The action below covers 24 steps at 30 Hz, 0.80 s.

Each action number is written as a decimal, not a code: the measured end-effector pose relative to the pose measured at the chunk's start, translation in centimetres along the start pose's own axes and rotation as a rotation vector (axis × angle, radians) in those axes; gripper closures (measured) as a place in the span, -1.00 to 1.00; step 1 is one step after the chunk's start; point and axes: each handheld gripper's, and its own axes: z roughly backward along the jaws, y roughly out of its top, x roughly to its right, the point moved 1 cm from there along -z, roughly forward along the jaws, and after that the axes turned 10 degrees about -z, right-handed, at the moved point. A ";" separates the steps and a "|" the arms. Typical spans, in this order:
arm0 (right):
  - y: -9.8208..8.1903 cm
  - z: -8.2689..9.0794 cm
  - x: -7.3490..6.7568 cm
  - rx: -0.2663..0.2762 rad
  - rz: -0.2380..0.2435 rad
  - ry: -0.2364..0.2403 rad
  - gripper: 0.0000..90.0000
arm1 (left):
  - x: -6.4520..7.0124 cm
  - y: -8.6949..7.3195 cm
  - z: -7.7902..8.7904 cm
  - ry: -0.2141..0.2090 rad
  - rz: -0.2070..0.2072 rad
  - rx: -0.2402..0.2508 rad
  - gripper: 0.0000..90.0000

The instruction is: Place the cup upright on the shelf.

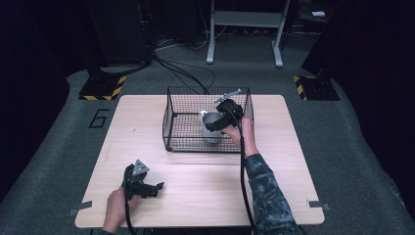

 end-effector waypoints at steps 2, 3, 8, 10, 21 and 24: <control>-0.4 1.3 -0.5 0.019 0.016 0.004 -1.00 | 0.0 0.0 0.0 0.000 0.000 0.000 -1.00; -0.6 1.9 -0.7 0.026 0.019 0.010 -1.00 | 0.0 0.0 0.0 0.000 0.000 0.000 -1.00; -2.0 4.6 -1.6 0.065 0.063 0.013 -1.00 | 0.0 0.0 0.0 0.000 0.000 0.000 -1.00; -2.8 5.7 -2.0 0.071 0.082 0.015 -1.00 | 0.0 0.0 0.0 0.000 0.000 0.000 -1.00; -8.5 10.4 -2.0 0.108 0.114 -0.037 -1.00 | 0.0 0.0 0.0 0.000 0.000 0.000 -1.00; -10.4 11.2 -1.2 0.122 0.100 -0.054 -1.00 | 0.0 0.0 0.0 0.000 0.000 0.000 -1.00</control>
